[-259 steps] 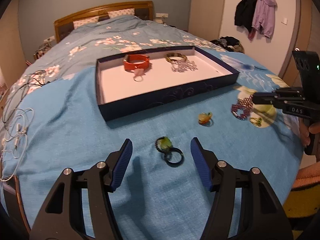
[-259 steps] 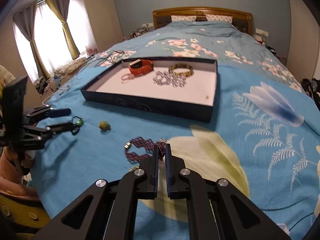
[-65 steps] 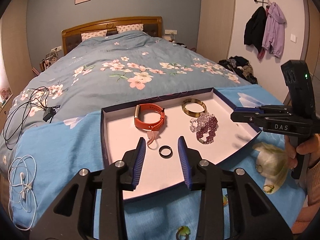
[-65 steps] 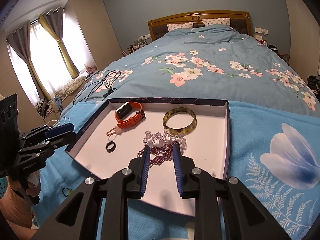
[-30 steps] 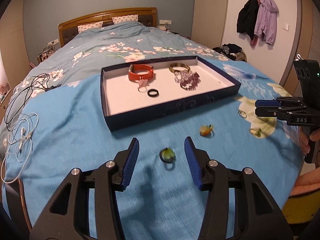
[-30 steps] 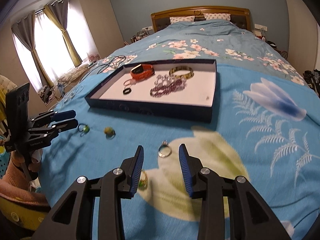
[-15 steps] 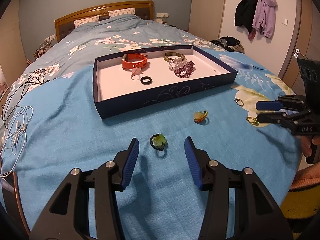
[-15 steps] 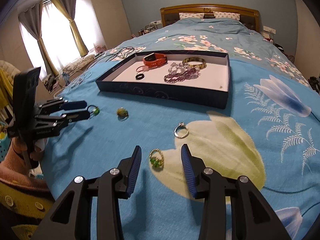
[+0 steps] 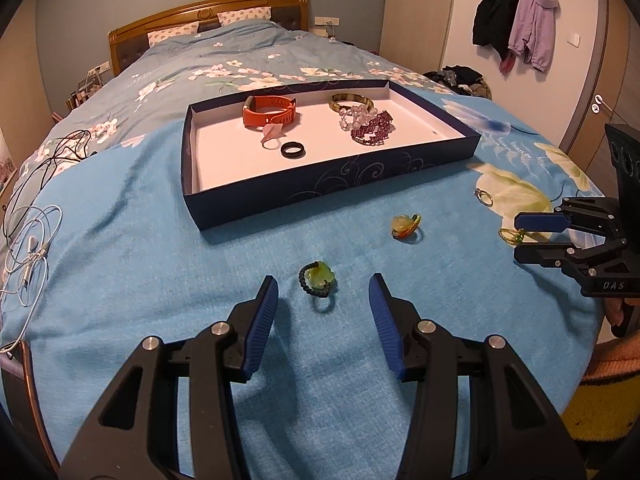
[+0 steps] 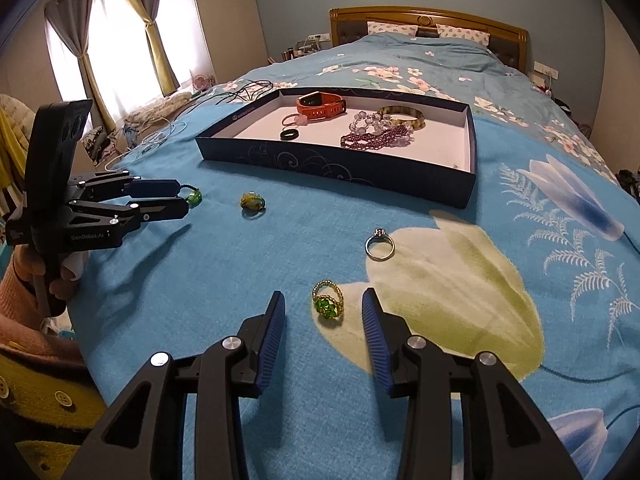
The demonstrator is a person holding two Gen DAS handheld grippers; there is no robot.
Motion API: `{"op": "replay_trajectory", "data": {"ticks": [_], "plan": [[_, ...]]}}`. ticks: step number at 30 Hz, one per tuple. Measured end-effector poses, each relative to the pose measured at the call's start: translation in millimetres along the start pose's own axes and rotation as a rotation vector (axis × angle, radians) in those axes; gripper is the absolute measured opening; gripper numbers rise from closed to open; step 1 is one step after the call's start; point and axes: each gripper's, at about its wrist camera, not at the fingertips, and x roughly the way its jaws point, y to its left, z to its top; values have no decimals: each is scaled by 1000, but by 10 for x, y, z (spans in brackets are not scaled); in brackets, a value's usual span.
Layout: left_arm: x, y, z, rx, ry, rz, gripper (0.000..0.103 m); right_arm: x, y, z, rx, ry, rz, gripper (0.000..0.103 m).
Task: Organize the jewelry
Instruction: 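Grasp the green-stone ring with the left gripper while the right gripper grasps the gold green-stone ring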
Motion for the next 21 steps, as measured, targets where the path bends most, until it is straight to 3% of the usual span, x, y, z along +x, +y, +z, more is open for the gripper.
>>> {"op": "replay_trajectory", "data": {"ticks": [15, 21], "plan": [[111, -10, 42, -3, 34, 4, 40, 23, 28, 3, -26, -9, -47, 27], [125, 7, 49, -10, 34, 8, 33, 22, 31, 2, -35, -12, -45, 20]]}}
